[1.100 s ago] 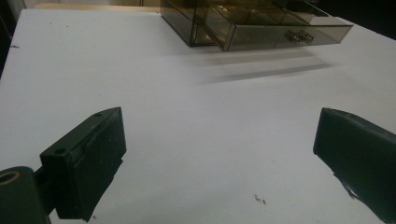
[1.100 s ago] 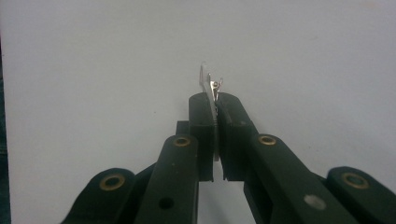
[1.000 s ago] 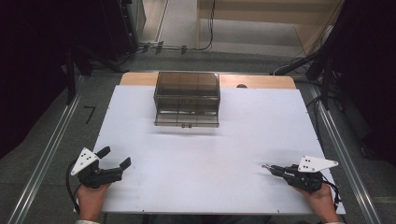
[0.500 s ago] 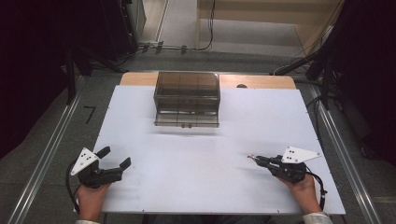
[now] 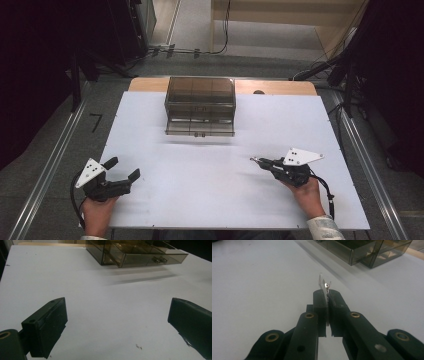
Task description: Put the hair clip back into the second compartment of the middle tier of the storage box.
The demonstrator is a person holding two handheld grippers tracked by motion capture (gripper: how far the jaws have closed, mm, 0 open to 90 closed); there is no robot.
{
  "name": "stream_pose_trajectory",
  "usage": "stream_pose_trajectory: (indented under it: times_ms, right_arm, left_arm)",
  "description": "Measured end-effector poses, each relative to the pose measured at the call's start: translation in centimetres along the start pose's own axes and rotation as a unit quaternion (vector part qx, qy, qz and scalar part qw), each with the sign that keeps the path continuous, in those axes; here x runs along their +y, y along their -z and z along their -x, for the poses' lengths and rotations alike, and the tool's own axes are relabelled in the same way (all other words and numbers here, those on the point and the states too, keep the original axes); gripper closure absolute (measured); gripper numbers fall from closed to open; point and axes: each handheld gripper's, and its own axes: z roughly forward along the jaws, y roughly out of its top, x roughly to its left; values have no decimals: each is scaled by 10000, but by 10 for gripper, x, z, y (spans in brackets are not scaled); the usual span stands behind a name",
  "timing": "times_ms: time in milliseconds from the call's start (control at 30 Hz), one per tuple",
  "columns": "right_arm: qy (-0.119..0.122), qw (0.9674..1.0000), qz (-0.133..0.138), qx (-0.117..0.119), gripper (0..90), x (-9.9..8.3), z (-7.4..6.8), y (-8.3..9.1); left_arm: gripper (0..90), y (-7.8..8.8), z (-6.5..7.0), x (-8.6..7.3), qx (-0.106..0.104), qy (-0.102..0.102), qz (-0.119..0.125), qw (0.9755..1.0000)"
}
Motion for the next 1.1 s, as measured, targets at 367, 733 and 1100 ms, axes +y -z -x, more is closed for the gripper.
stream_pose_trajectory:
  times_ms: [367, 733, 1100]
  right_arm:
    - [99, 9998, -40, -137, 835, 17, -5, -26]
    - [197, 9994, -8, -298, 835, 41, -9, -52]
    - [313, 9989, 7, -358, 835, 66, -12, -82]
  left_arm:
    - [27, 0, 0, 0, -13, 8, 8, 10000]
    - [27, 0, 0, 0, -22, -10, -1, 10000]
    - [27, 0, 0, 0, -32, 12, 3, 10000]
